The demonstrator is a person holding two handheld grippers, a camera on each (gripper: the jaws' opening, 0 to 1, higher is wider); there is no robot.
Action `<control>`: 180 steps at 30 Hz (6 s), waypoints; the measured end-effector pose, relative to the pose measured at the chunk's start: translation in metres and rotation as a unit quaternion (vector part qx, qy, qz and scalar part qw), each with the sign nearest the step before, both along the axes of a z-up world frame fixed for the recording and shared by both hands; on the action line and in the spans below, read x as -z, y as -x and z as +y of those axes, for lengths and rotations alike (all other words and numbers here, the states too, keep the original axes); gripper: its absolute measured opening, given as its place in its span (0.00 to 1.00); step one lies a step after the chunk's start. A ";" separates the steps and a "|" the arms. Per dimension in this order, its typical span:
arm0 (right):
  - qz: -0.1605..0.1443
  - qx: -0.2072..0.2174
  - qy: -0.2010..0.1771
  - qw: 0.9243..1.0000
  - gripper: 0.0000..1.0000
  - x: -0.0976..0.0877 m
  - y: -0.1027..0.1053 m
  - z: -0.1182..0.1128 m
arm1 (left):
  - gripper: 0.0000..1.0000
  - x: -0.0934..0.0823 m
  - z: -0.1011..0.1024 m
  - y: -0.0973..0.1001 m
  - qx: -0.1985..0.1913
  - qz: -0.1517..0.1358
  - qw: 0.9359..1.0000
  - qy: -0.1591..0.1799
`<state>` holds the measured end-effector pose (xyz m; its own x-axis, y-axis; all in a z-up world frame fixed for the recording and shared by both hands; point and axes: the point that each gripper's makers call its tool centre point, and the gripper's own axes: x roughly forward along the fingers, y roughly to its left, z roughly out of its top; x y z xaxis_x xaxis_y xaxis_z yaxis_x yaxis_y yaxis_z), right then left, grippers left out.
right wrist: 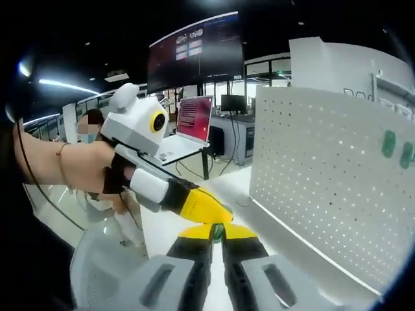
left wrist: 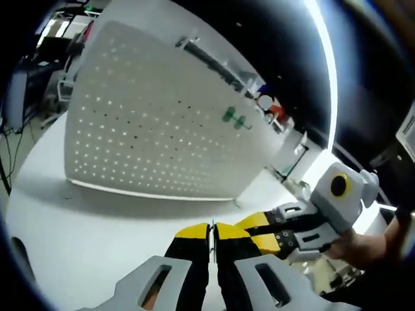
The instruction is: Insert the hook assembly into the mounting plate slot until the hook locks in place.
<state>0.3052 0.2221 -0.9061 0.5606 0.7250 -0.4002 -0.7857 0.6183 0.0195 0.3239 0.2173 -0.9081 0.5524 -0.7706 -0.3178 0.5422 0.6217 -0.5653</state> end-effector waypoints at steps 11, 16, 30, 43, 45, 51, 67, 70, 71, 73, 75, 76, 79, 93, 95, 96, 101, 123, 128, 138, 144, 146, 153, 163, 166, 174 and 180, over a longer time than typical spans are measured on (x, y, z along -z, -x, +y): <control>0.005 0.018 -0.031 0.999 0.00 -0.008 0.000 -0.003 | 0.02 -0.007 -0.001 0.000 -0.004 -0.001 1.000 0.021; 0.008 0.025 -0.041 0.999 0.00 -0.011 -0.001 -0.004 | 0.03 -0.011 -0.002 -0.002 -0.003 -0.012 1.000 0.029; 0.002 0.044 -0.043 0.998 0.00 -0.013 -0.005 -0.016 | 0.13 -0.026 0.004 -0.006 0.000 -0.101 0.995 0.002; -0.014 0.064 -0.047 0.997 0.00 -0.020 -0.015 -0.027 | 0.60 -0.035 -0.004 0.004 0.032 -0.136 0.990 -0.014; -0.013 0.066 -0.053 0.996 0.00 -0.022 -0.016 -0.028 | 0.66 -0.037 -0.006 0.006 0.033 -0.138 0.990 -0.013; -0.020 0.070 -0.055 0.996 0.00 -0.024 -0.018 -0.030 | 0.82 -0.039 -0.013 0.013 0.053 -0.151 0.987 -0.019; -0.034 0.087 -0.066 0.993 0.00 -0.031 -0.025 -0.037 | 1.00 -0.042 -0.024 0.019 0.069 -0.165 0.984 -0.024; -0.035 0.091 -0.070 0.993 0.00 -0.032 -0.025 -0.038 | 1.00 -0.040 -0.022 0.017 0.067 -0.169 0.983 -0.037; -0.038 0.095 -0.070 0.992 0.00 -0.033 -0.026 -0.040 | 1.00 -0.041 -0.022 0.017 0.066 -0.170 0.983 -0.037; -0.041 0.099 -0.071 0.992 0.00 -0.033 -0.027 -0.042 | 1.00 -0.042 -0.021 0.017 0.065 -0.170 0.983 -0.036; -0.047 0.107 -0.072 0.991 0.00 -0.034 -0.028 -0.045 | 1.00 -0.040 -0.019 0.015 0.060 -0.169 0.983 -0.038; -0.052 0.116 -0.077 0.989 0.00 -0.035 -0.030 -0.047 | 1.00 -0.039 -0.017 0.014 0.056 -0.166 0.984 -0.037; -0.074 0.134 -0.068 0.986 0.00 -0.038 -0.033 -0.056 | 1.00 -0.037 -0.013 0.011 0.050 -0.161 0.985 -0.036; -0.139 0.213 -0.061 0.965 0.00 -0.055 -0.061 -0.103 | 0.98 -0.035 -0.012 0.007 0.044 -0.152 0.987 -0.033; -0.147 0.227 -0.060 0.961 0.00 -0.059 -0.068 -0.113 | 0.98 -0.034 -0.011 0.006 0.042 -0.151 0.987 -0.033; -0.150 0.230 -0.060 0.960 0.00 -0.060 -0.070 -0.116 | 0.98 -0.033 -0.011 0.006 0.043 -0.150 0.987 -0.034; -0.166 0.252 -0.058 0.952 0.00 -0.065 -0.080 -0.134 | 0.98 -0.030 -0.010 0.007 0.042 -0.146 0.988 -0.035; -0.214 0.337 -0.047 0.916 0.00 -0.078 -0.136 -0.212 | 1.00 -0.023 -0.019 0.006 0.059 -0.141 0.988 -0.032; -0.238 0.351 -0.049 0.904 0.00 -0.087 -0.141 -0.226 | 1.00 -0.024 -0.022 0.003 0.060 -0.140 0.988 -0.024; -0.266 0.393 -0.043 0.879 0.00 -0.101 -0.155 -0.262 | 1.00 -0.019 -0.022 0.000 0.059 -0.134 0.989 -0.024; -0.280 0.399 -0.038 0.872 0.00 -0.108 -0.164 -0.271 | 1.00 -0.018 -0.022 -0.001 0.054 -0.130 0.990 -0.024; -0.284 0.402 -0.036 0.870 0.00 -0.109 -0.166 -0.273 | 1.00 -0.017 -0.022 -0.001 0.055 -0.129 0.990 -0.025; -0.289 0.410 -0.038 0.864 0.00 -0.109 -0.174 -0.279 | 0.99 -0.014 -0.020 -0.003 0.051 -0.127 0.990 -0.028; -0.291 0.414 -0.037 0.862 0.00 -0.109 -0.179 -0.280 | 0.98 -0.016 -0.022 -0.008 0.050 -0.128 0.990 -0.028; -0.297 0.415 -0.035 0.859 0.00 -0.112 -0.179 -0.281 | 0.98 -0.014 -0.021 -0.009 0.049 -0.127 0.990 -0.030; -0.293 0.418 -0.032 0.860 0.00 -0.104 -0.183 -0.281 | 0.97 -0.012 -0.021 -0.010 0.052 -0.124 0.990 -0.033; -0.302 0.424 -0.029 0.853 0.00 -0.104 -0.184 -0.280 | 0.96 -0.013 -0.019 -0.012 0.048 -0.125 0.990 -0.035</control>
<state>0.4887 -0.0577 -0.8022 0.9847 -0.0349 0.1706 0.0660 0.9814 -0.1800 0.3362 0.1982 -0.8954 0.5453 -0.8050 -0.2337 0.7191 0.5925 -0.3631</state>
